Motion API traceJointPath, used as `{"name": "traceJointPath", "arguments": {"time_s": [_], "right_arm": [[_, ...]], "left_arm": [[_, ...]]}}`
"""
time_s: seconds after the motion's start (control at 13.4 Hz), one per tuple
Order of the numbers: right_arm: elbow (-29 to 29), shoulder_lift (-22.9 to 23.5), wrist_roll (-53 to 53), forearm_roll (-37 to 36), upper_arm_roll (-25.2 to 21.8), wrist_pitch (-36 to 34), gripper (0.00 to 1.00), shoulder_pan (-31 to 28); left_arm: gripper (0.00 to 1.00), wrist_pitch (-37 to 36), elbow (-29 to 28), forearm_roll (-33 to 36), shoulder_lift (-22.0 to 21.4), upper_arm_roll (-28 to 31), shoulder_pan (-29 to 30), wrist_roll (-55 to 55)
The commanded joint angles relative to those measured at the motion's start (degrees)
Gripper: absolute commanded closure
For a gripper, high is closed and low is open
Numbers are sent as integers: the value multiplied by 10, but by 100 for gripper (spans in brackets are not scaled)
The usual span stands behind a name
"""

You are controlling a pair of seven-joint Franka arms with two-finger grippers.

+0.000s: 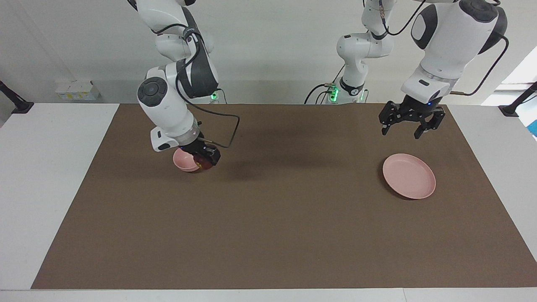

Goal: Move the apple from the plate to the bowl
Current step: 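Carry the apple with the right gripper over the pink bowl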

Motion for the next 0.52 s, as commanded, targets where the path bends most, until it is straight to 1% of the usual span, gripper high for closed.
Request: {"name": "traceJointPath", "arguments": {"time_s": [0.0, 0.07, 0.22, 0.3, 0.45], "right_arm": [[-155, -92, -59, -30, 7, 95, 100, -16], [-204, -116, -62, -32, 7, 136, 100, -16], [-272, -137, -62, -66, 7, 189, 100, -17], [-297, -144, -62, -84, 7, 216, 100, -16], [-327, -150, -62, -97, 7, 241, 100, -17]], "left_arm": [[0, -69, 50, 9, 7, 12, 7, 8], [0, -83, 56, 9, 7, 18, 7, 8], [0, -95, 56, 9, -6, 28, -2, 8], [0, -100, 56, 9, -12, 45, -14, 8], [0, -112, 56, 7, -32, 84, -55, 8]]}}
